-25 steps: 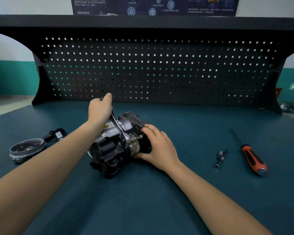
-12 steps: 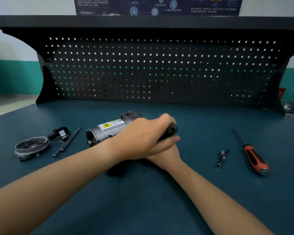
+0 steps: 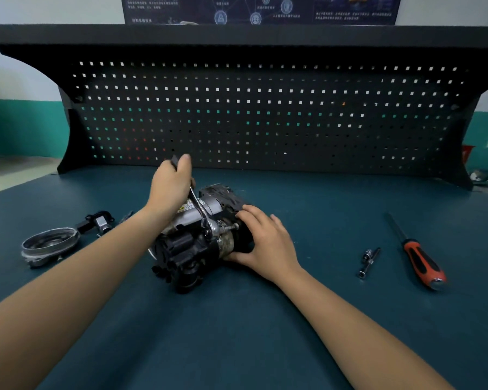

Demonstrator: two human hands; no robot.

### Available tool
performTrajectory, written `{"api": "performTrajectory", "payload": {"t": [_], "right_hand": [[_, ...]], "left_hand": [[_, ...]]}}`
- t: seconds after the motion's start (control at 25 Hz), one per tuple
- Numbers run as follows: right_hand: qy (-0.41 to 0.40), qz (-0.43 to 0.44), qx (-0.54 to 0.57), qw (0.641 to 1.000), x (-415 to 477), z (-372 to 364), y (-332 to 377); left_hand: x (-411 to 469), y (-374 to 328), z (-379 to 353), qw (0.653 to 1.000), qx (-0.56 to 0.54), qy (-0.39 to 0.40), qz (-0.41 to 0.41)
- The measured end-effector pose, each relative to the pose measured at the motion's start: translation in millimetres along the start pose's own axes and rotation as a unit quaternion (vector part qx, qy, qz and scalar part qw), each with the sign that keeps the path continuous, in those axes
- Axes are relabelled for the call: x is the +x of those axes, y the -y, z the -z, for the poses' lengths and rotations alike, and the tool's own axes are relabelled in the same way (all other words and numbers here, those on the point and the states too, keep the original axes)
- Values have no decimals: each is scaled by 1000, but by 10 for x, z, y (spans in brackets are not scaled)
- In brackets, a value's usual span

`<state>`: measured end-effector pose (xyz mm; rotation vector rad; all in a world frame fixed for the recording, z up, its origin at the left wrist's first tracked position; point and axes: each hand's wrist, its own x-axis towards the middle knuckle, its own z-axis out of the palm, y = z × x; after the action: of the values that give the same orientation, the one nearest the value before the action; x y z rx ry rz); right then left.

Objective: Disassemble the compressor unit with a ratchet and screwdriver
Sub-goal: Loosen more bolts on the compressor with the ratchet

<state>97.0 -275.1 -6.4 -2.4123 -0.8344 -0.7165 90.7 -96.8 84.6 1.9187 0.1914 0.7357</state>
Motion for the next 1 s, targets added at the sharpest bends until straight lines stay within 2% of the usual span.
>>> {"api": "performTrajectory", "payload": {"t": [0.08, 0.16, 0.28, 0.36, 0.4, 0.44, 0.48, 0.52, 0.56, 0.6, 0.64, 0.68, 0.72, 0.76, 0.84, 0.92, 1.0], "right_hand": [[4, 1, -3, 1000, 2, -13, 4], [7, 5, 2, 1000, -4, -9, 1], [22, -13, 55, 998, -2, 30, -22], [35, -58, 104, 992, 7, 50, -52], [35, -69, 120, 990, 2, 43, -75], [39, -82, 134, 987, -8, 22, -113], [55, -102, 150, 982, -17, 1, -154], [91, -124, 155, 976, -26, -17, -185], [120, -135, 152, 972, -37, -22, -199], [114, -132, 145, 974, -41, -18, -200], [77, -114, 138, 981, -39, -8, -193], [39, -83, 122, 988, -26, 4, -175], [19, -52, 103, 993, -10, 11, -144], [10, -34, 96, 995, -11, 20, -114], [5, -33, 98, 995, -22, 44, -78], [9, -37, 97, 995, -24, 57, -89], [9, -35, 98, 995, -26, 63, -87]], "left_hand": [[20, 46, 31, 998, 17, 29, 58], [12, -19, 21, 999, 24, 21, 40], [-166, -253, 11, 995, -2, -3, -105], [-432, -400, -29, 968, 48, 14, -247], [-597, -456, -49, 935, 98, 18, -341], [-747, -483, -76, 880, 153, 27, -449], [-870, -492, -110, 811, 199, 51, -548], [-952, -488, -138, 757, 233, 102, -601], [-999, -492, -156, 734, 258, 161, -607], [-1005, -504, -162, 746, 272, 200, -574], [-957, -525, -158, 792, 257, 201, -515], [-867, -535, -150, 859, 205, 165, -440], [-736, -507, -131, 911, 149, 109, -368], [-576, -451, -83, 946, 108, 57, -301], [-277, -299, 59, 986, 56, -11, -157], [-109, -119, 142, 997, 58, -18, -44], [-105, -73, 98, 998, 54, -5, -38]]}}
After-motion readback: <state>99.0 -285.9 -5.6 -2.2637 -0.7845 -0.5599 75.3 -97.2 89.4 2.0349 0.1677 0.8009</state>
